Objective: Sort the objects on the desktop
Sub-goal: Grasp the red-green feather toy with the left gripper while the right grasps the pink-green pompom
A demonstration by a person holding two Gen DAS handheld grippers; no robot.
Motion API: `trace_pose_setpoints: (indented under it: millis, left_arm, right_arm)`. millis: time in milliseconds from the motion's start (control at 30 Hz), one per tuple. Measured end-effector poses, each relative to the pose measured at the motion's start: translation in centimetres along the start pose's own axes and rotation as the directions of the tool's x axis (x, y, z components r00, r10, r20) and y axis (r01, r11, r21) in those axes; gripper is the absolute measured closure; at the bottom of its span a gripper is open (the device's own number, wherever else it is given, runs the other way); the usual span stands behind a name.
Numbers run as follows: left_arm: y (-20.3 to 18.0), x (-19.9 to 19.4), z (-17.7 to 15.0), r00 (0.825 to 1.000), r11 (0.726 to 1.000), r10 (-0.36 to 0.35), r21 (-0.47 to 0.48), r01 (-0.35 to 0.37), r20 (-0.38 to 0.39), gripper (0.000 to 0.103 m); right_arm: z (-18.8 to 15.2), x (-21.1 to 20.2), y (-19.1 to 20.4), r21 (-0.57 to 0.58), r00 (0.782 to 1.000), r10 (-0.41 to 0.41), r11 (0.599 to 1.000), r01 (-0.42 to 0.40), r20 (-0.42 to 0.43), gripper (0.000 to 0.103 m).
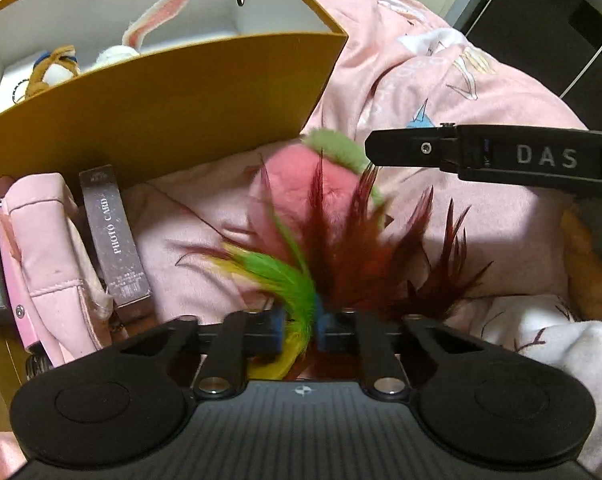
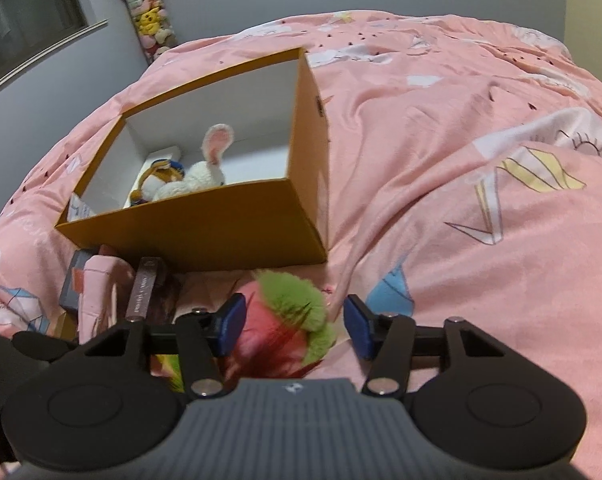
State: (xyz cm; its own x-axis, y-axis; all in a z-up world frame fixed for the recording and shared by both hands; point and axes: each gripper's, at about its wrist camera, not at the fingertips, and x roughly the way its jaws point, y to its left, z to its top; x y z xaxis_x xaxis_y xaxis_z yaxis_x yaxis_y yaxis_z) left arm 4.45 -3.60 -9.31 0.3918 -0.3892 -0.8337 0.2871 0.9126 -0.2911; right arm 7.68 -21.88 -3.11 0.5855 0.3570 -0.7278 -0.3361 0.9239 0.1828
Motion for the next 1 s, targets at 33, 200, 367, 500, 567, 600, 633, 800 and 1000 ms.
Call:
trace_pose_setpoints:
  millis: [33, 200, 367, 500, 567, 600, 633, 800, 1000]
  left_arm:
    - [0.0, -0.1, 0.0, 1.0, 1.0, -0.003, -0.001, 0.003, 0.004, 0.098]
    - [0.2, -1.0, 0.0, 0.999, 1.0, 0.005, -0.024, -0.003, 0.046, 0.102]
    - [0.9, -3.0, 0.1, 0.992, 0.997, 0.006, -0.071, 0.003, 0.122, 0.102]
    - [1.6, -5.1, 0.4, 0.981, 0.994, 0.019, -0.111, 0.002, 0.192, 0.102]
    - [1.8, -6.1, 0.8, 0.975, 0.993, 0.039, -0.119, -0.013, 0.219, 0.102]
    - [2.0, -6.8, 0.9, 0.97, 0.992, 0.053, -0.125, -0.024, 0.237, 0.102]
    - [2.1, -7.4, 1.0, 0.965, 0.99, 0.066, -0.135, -0.032, 0.254, 0.102]
    - [3.6, -11.4, 2.4, 0.928, 0.984, 0.128, -0.165, -0.073, 0.351, 0.102]
    - [5.3, -15.0, 5.3, 0.876, 0.973, 0.203, -0.193, -0.13, 0.437, 0.102]
  right_arm:
    - [0.0, 0.1, -0.1, 0.003, 1.0, -0.002, 1.0, 0.002, 0.001, 0.048]
    - [0.1, 0.1, -0.5, 0.024, 1.0, -0.005, 1.0, 0.004, 0.008, 0.048]
    - [0.3, 0.0, -0.7, 0.035, 1.0, 0.007, 0.999, -0.008, 0.017, 0.048]
    - [0.3, 0.1, -0.6, 0.023, 1.0, 0.016, 1.0, -0.016, 0.015, 0.048]
    - [0.4, 0.2, -0.4, 0.013, 1.0, 0.027, 1.0, -0.027, 0.01, 0.048]
    - [0.4, 0.3, -0.3, 0.003, 0.999, 0.034, 0.999, -0.034, 0.006, 0.048]
    - [0.5, 0.5, -0.2, -0.008, 0.999, 0.04, 0.999, -0.04, 0.001, 0.047]
    - [0.6, 1.9, 1.2, -0.093, 0.998, 0.04, 0.995, -0.045, -0.047, 0.04]
    - [0.9, 3.9, 2.7, -0.173, 0.995, 0.014, 0.984, -0.032, -0.103, 0.036]
